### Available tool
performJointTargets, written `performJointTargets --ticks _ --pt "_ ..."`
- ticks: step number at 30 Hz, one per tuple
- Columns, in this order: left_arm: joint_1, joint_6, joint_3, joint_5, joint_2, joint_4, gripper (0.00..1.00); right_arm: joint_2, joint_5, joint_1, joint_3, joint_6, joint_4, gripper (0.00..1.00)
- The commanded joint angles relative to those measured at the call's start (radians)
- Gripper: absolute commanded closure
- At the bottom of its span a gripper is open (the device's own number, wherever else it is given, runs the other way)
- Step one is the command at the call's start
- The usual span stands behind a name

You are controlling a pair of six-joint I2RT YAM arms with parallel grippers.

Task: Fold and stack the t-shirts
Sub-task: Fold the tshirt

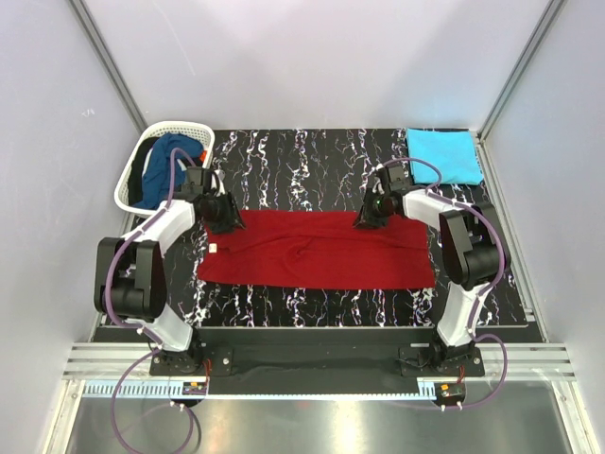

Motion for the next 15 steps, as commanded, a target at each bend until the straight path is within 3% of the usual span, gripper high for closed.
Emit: performJointTargets --ticks 1,4,15 --pt "-0.004 0.06 0.034 -0.056 -0.018 -0.037 0.55 -0.026 -0.022 0.039 -0.004 -0.025 0.025 0.78" --pt "-0.008 0.068 0.012 -0.173 -0.021 -0.058 0.55 -0.057 -0.008 0.052 -0.058 -0.028 0.042 0.78" --pt "-0.011 0.058 0.015 -0.222 -0.064 -0.073 0.53 -0.117 -0.039 0.059 -0.152 -0.026 0.108 0.78"
